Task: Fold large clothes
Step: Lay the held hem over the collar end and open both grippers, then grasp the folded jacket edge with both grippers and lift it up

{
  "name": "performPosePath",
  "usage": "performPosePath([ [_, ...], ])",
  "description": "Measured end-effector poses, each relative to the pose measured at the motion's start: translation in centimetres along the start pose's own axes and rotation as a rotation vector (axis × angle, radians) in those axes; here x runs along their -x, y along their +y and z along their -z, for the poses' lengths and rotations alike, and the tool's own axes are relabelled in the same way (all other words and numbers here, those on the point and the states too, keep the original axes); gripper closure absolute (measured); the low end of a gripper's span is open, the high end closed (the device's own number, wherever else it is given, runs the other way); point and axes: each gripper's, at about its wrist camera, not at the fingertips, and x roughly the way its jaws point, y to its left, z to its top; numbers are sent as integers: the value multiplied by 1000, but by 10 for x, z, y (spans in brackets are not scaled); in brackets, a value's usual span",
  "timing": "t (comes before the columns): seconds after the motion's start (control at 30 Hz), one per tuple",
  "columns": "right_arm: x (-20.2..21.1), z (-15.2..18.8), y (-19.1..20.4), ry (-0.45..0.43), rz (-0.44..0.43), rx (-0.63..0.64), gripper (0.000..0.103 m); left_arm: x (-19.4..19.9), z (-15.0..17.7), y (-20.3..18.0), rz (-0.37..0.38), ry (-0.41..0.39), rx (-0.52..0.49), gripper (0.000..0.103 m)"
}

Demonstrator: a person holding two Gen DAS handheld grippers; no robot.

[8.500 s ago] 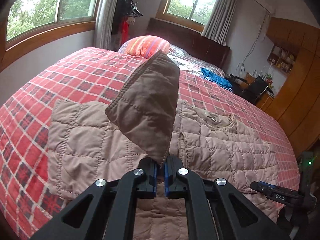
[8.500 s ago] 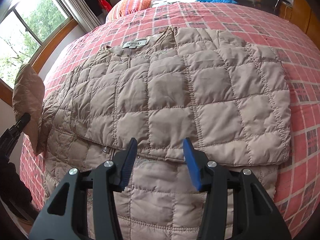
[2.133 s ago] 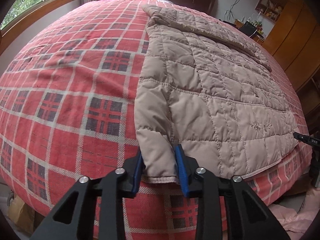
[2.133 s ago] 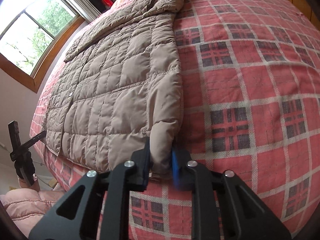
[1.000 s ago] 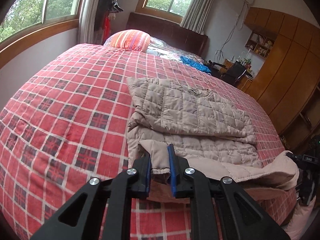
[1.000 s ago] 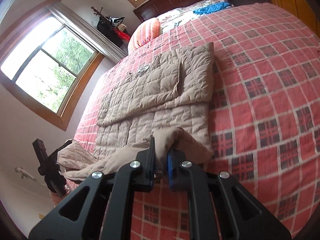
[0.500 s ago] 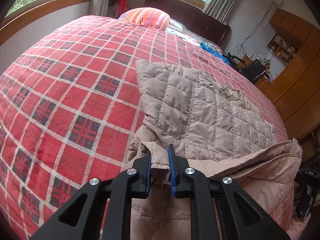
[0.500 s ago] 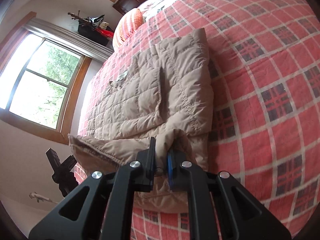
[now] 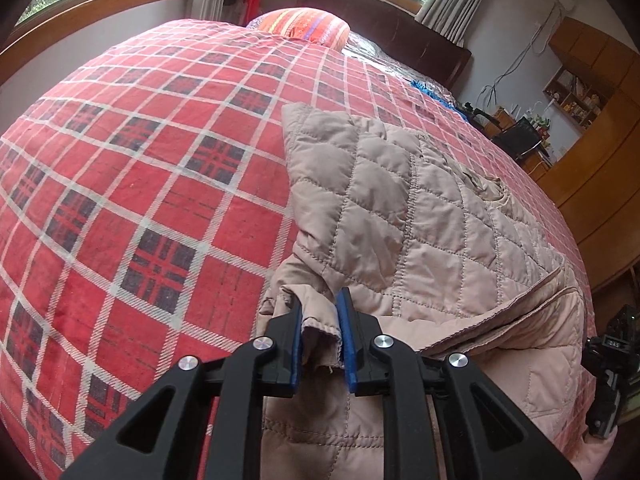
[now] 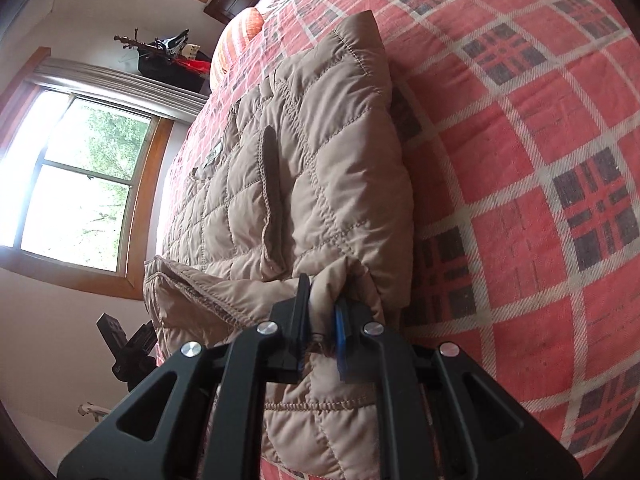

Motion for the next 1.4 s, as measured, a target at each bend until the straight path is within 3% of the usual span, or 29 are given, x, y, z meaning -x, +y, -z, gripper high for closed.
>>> performPosePath([
  [0.1,4,2,2,-10,12,25,90,2,0,-2,-10,-4,-1,85],
  [0.2,14,6,13,-28,18,49,79,8,-1,-4,-3,-1,-12,83],
  [0.3,31,14,23,-62,13,85,53,27,-1,-4,52,-11,-23,68],
  [0.33,39,17,26,-83,9,97,36,35,0,-1,83,-22,-17,61],
  [0.37,47,21,30,-113,20,115,32,43,0,1,103,-33,-10,57],
  [0.47,67,31,38,-152,44,163,32,69,5,7,73,-102,-23,46],
  [0.6,71,44,37,-142,61,192,32,83,18,14,-7,-152,-76,41],
  [0.87,39,42,34,-92,96,172,32,58,33,14,-22,-91,-92,37],
  [1.0,22,40,41,-76,168,199,41,46,35,-2,-59,-87,-135,35],
  [1.1,12,42,44,-68,224,215,67,35,38,-10,-66,-57,-152,36],
  [1.13,12,43,44,-66,224,218,81,35,40,-12,-67,-54,-159,50],
  [1.17,13,45,44,-66,215,223,89,34,43,-15,-68,-52,-171,65],
  [1.2,17,48,45,-72,196,228,90,36,46,-17,-68,-55,-182,73],
  [1.23,20,50,44,-78,187,230,93,39,50,-18,-69,-65,-191,87],
  [1.27,24,52,44,-85,174,232,94,43,53,-19,-68,-81,-192,93],
  [1.4,42,66,48,-117,144,260,95,68,63,-14,-14,-149,-174,97],
])
